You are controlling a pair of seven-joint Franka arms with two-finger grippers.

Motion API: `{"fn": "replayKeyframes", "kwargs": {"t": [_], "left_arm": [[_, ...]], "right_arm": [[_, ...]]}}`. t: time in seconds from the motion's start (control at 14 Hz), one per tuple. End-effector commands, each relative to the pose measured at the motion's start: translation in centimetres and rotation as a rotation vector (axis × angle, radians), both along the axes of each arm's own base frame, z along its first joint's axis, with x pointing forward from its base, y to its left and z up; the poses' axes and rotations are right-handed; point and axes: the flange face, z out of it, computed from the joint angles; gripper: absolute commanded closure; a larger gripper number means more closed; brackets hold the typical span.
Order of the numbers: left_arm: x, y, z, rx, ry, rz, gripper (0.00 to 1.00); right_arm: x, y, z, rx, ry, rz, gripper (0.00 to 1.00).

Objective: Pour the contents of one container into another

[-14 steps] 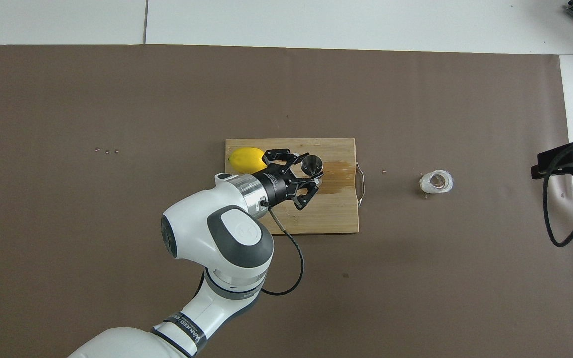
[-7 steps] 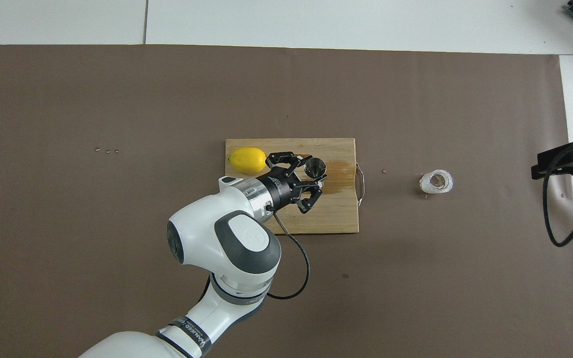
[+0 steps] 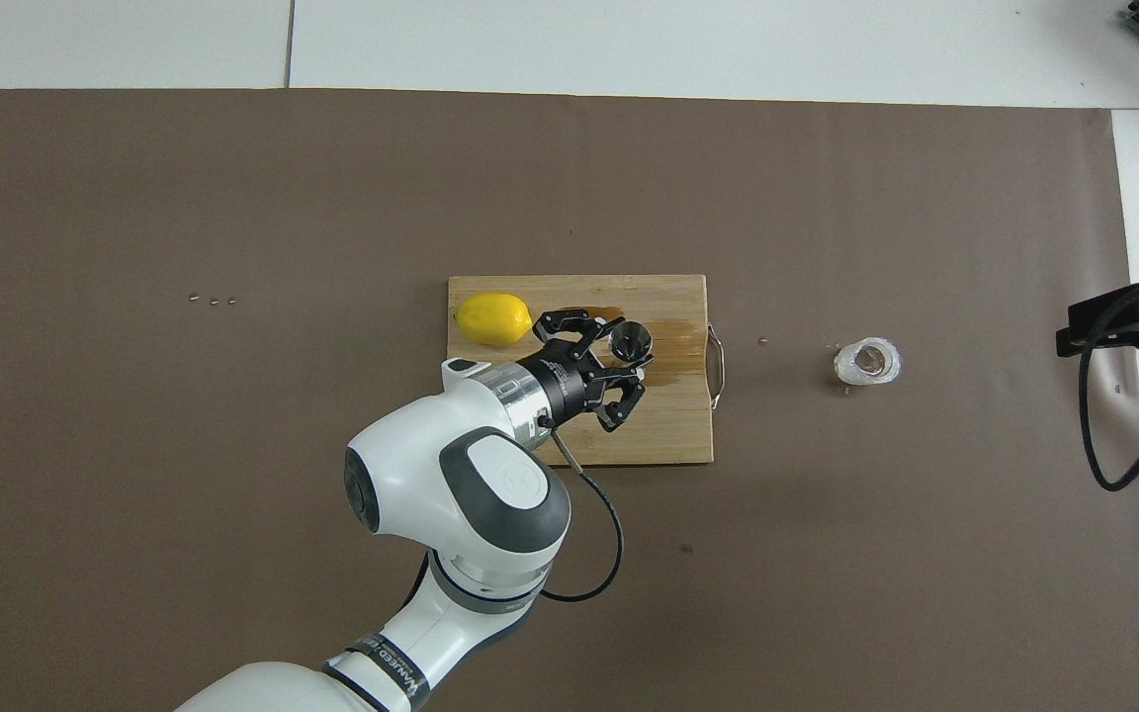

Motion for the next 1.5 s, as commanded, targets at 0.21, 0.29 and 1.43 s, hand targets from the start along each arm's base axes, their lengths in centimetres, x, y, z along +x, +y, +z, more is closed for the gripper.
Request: {"fn": "replayKeyframes", "kwargs": {"t": [0.21, 0.29, 1.43], "left_arm": [[-0.2, -0.9, -0.1, 0.011, -0.009, 0.011, 0.59], [-0.2, -0.8, -0.1, 0.011, -0.009, 0.013, 0.47], [-2.0, -3.1, 1.4, -0.012, -0.021, -0.032, 0.00]], "right_arm": [[-0.3, 0.0, 0.4, 0.016, 0.005, -0.006, 0.00], [-0.3, 0.0, 0.4, 0.016, 0.005, -0.008, 0.00], [-0.3, 0.0, 0.4, 0.016, 0.006, -0.006, 0.00]]}}
